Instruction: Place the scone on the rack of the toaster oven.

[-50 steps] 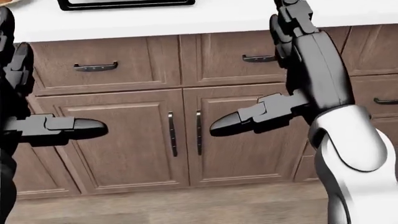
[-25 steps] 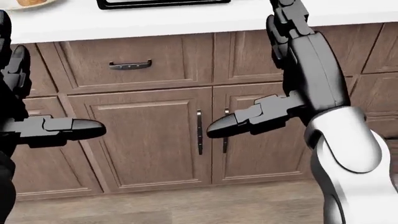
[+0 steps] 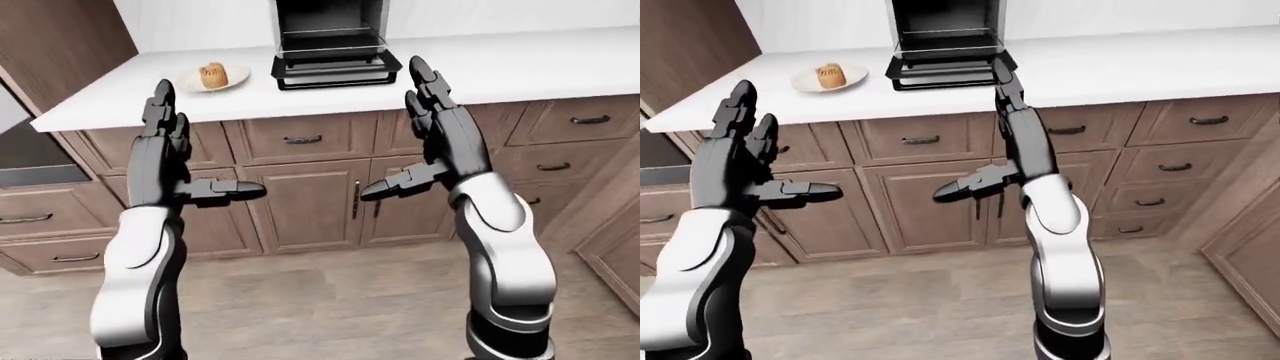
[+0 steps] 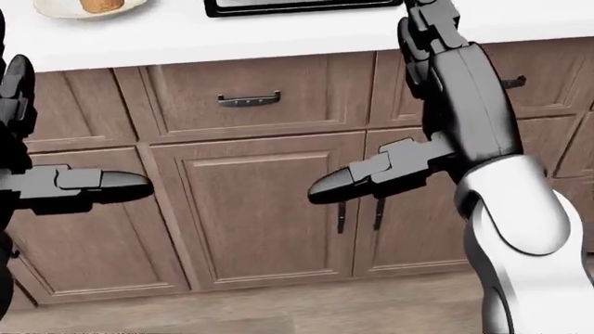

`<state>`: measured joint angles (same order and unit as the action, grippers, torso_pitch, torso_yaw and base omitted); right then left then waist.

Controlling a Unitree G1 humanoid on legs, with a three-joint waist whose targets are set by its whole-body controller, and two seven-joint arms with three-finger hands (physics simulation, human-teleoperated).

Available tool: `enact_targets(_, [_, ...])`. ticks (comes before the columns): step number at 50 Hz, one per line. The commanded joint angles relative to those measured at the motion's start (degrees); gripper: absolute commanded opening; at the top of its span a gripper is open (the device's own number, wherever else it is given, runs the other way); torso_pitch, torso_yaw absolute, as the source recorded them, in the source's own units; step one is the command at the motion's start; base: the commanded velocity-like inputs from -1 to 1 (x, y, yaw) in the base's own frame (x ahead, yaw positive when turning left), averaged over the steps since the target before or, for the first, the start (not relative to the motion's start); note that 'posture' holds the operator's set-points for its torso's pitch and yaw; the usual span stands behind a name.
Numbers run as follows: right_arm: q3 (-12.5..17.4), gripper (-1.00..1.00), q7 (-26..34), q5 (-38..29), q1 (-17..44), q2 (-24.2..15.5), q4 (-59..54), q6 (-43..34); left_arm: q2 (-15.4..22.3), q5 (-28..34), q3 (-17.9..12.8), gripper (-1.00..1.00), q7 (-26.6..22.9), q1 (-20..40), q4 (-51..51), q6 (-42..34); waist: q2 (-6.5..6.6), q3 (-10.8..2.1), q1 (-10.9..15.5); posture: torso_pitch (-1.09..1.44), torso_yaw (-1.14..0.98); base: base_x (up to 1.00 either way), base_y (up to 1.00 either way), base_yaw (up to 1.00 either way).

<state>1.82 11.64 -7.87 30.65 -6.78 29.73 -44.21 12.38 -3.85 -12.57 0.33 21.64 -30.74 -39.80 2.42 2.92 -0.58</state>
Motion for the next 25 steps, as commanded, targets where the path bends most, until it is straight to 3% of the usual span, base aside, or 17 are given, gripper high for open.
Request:
enact_targets(1, [1.0, 1.0, -0.5, -0.6, 1.7, -0.4, 2.5, 1.9, 0.4, -0.1, 0.1, 1.0, -0.3, 1.5, -2.5, 1.9, -0.18, -0.97, -0.2, 0.0, 0.0, 0.3, 0.36, 0.0])
enact_targets(6, [0.6, 1.0, -0.4, -1.1, 1.6, -0.2, 1.9, 2.6, 0.3, -0.3, -0.1, 1.0, -0.5, 1.2, -2.9, 1.8, -3.68, -0.25, 0.3, 0.0, 0.0, 0.39, 0.38, 0.0])
enact_targets(7, [0.6, 1.0, -0.4, -1.1, 1.6, -0.1, 1.9, 2.6, 0.3, -0.2, -0.1, 1.0, -0.5, 1.1, -2.9, 1.9, -4.95, -0.42, 0.4, 0.0, 0.0, 0.46, 0.41, 0.0])
enact_targets(8, [0.6, 1.0, -0.4, -1.3, 1.5, -0.2, 1.8, 2.7, 0.2, -0.2, 0.0, 1.0, -0.4, 1.1, -2.8, 2.0, -6.86, -1.48, 0.2, 0.0, 0.0, 0.48, 0.41, 0.0])
enact_targets(9, [0.6, 1.0, -0.3, -1.3, 1.6, -0.1, 1.9, 2.6, 0.2, -0.1, 0.2, 1.0, -0.4, 1.2, -2.7, 2.1, -4.21, -0.3, -0.7, 0.0, 0.0, 0.52, 0.43, 0.0])
enact_targets(10, [0.7, 1.0, -0.3, -1.3, 1.5, -0.1, 1.9, 2.6, 0.1, 0.0, 0.3, 1.0, -0.3, 1.3, -2.6, 2.1, -5.15, -0.41, 0.2, 0.0, 0.0, 0.55, 0.43, 0.0])
enact_targets(12, [0.6, 1.0, -0.3, -1.3, 1.5, 0.0, 2.0, 2.7, 0.0, 0.2, 0.4, 1.0, -0.2, 1.4, -2.4, 2.2, -5.24, -1.51, -0.2, 0.0, 0.0, 0.55, 0.43, 0.0])
enact_targets(14, [0.5, 1.0, -0.1, -1.4, 1.5, 0.0, 2.2, 2.6, 0.0, 0.3, 0.6, 1.0, -0.2, 1.5, -2.3, 2.3, -4.59, -1.56, -0.5, 0.0, 0.0, 0.55, 0.43, 0.0])
enact_targets(17, [0.6, 1.0, -0.1, -1.3, 1.4, 0.1, 2.3, 2.7, 0.0, 0.5, 0.5, 1.0, -0.2, 1.6, -2.4, 2.2, -2.56, -1.13, -1.3, 0.0, 0.0, 0.55, 0.43, 0.0])
enact_targets(19, [0.6, 1.0, 0.0, -1.3, 1.3, 0.1, 2.5, 2.6, 0.0, 0.5, 0.4, 1.0, -0.2, 1.5, -2.5, 2.2, -0.06, -1.88, -1.6, 0.0, 0.0, 0.54, 0.43, 0.0])
enact_targets(20, [0.6, 1.0, -0.1, -1.3, 1.3, 0.2, 2.5, 2.6, 0.1, 0.5, 0.3, 1.0, -0.2, 1.4, -2.6, 2.1, 2.19, -2.55, -1.6, 0.0, 0.0, 0.54, 0.41, 0.0])
enact_targets(21, [0.5, 1.0, -0.1, -1.3, 1.3, 0.2, 2.5, 2.5, 0.1, 0.4, 0.3, 1.0, -0.3, 1.4, -2.6, 2.1, 4.94, -4.53, -1.3, 0.0, 0.0, 0.55, 0.43, 0.0])
enact_targets(22, [0.5, 1.0, 0.0, -1.4, 1.5, 0.1, 2.6, 2.4, 0.1, 0.4, 0.3, 1.0, -0.3, 1.5, -2.6, 2.0, 2.52, -1.4, -0.6, 0.0, 0.0, 0.55, 0.45, 0.0])
enact_targets(23, [0.5, 1.0, 0.0, -1.4, 1.6, 0.1, 2.7, 2.3, 0.1, 0.4, 0.2, 1.0, -0.4, 1.4, -2.7, 2.0, 2.9, -0.15, -0.5, 0.0, 0.0, 0.54, 0.44, 0.0])
enact_targets(25, [0.5, 1.0, 0.1, -1.4, 1.7, 0.0, 2.6, 2.1, 0.3, 0.2, -0.1, 1.0, -0.5, 1.3, -3.3, 1.6, 2.0, -1.01, 0.3, 0.0, 0.0, 0.55, 0.44, 0.0])
